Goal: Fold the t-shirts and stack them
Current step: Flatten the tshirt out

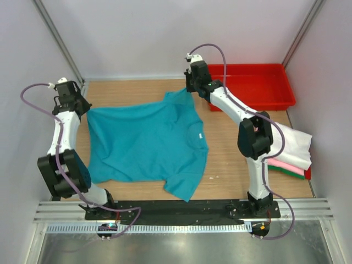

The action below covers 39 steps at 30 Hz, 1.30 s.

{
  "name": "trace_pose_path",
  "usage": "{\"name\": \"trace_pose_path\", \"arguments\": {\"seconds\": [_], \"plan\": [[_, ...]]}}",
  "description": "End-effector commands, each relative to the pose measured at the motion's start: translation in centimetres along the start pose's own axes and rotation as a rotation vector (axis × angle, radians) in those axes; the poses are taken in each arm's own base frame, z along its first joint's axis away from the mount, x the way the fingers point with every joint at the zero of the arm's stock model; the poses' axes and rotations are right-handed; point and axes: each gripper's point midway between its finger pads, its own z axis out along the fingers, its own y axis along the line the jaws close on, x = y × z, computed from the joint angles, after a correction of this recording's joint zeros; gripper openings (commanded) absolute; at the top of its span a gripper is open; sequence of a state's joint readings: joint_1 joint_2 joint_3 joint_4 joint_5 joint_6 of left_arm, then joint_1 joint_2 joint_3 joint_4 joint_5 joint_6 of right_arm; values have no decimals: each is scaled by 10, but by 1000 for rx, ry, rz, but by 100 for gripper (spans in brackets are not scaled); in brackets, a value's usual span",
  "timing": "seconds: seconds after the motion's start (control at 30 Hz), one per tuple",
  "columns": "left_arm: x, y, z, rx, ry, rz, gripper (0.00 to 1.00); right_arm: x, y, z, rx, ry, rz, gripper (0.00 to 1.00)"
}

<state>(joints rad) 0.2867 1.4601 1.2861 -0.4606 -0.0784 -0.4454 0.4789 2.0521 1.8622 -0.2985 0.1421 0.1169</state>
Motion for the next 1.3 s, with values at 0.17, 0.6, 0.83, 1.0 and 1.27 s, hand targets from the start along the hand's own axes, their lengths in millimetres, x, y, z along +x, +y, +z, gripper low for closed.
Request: {"name": "trace_pose_path", "arguments": {"seconds": [0.17,0.6,0.83,1.0,1.27], "plan": [[-13,-27,93,77,-60,47,0,-59,-7,62,-30,-216,99,1],[-2,-24,162,52,-20,159,0,-47,-21,100,44,-241,83,1],[16,-37,168,164,39,240,0,-53,-20,101,44,-253,96,1],[22,-40,166,194,59,267,7,-56,-27,98,79,-261,104,1],[12,-23,145,68,103,208,100,-46,-24,101,70,-227,106,1]]}}
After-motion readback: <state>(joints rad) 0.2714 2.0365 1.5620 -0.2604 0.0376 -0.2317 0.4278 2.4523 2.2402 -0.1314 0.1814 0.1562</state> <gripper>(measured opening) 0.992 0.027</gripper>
